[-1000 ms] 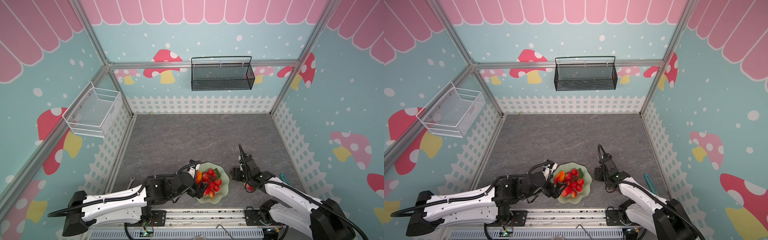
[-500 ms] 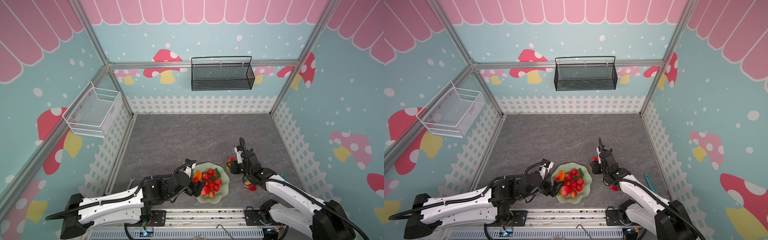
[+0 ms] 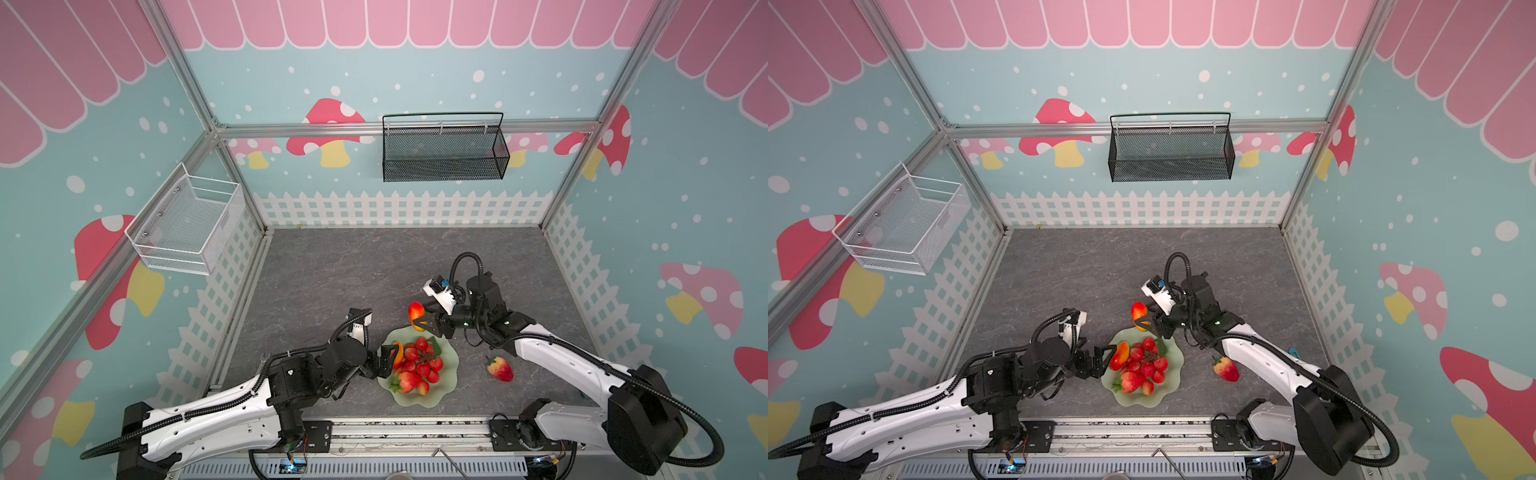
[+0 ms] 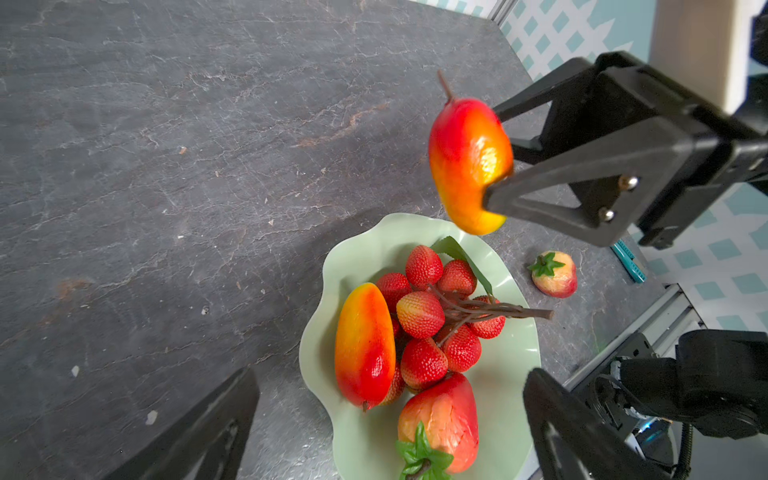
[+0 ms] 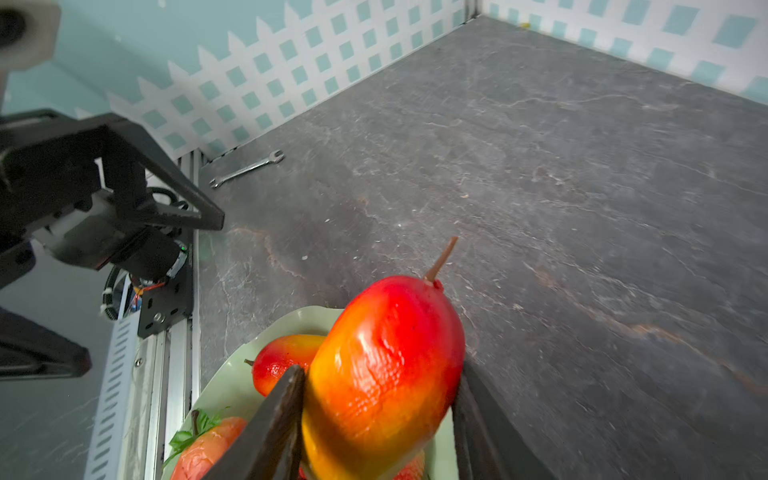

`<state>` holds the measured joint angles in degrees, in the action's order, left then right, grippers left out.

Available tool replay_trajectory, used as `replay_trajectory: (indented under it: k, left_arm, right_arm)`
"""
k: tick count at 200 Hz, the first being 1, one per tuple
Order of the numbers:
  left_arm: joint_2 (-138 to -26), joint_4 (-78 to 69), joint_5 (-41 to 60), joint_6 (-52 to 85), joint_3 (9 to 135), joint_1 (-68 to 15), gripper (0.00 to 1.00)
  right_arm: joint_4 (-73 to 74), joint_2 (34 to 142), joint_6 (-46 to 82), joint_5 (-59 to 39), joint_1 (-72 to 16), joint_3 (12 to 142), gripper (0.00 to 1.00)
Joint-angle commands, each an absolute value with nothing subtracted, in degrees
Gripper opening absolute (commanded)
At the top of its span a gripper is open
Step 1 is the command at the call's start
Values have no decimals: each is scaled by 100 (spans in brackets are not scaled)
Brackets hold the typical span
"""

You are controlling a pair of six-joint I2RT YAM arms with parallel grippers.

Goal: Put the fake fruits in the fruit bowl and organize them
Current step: 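Grasp the mango beyond the bowl with the right gripper and lift it, then lower the mango into the bowl and open the right gripper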

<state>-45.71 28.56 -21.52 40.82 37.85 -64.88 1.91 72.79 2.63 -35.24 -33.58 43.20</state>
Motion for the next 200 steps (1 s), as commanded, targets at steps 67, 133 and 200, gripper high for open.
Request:
replay_trajectory:
  k: [67, 133, 200]
  left_arm:
    - [-4212, 3193, -2411, 4293, 3693, -6451, 100]
    - [-3954, 3335, -2450, 4359, 3585, -6448, 100]
    - [-4008, 3333, -2454, 4352, 3603, -6451, 100]
  right_arm:
    - [-625, 8221, -1571, -2533, -4036, 4993, 39]
    - [-720, 8582, -1773, -2087, -4302, 5153, 40]
    - [-813, 8771, -1841, -1758, -4386, 5221, 44]
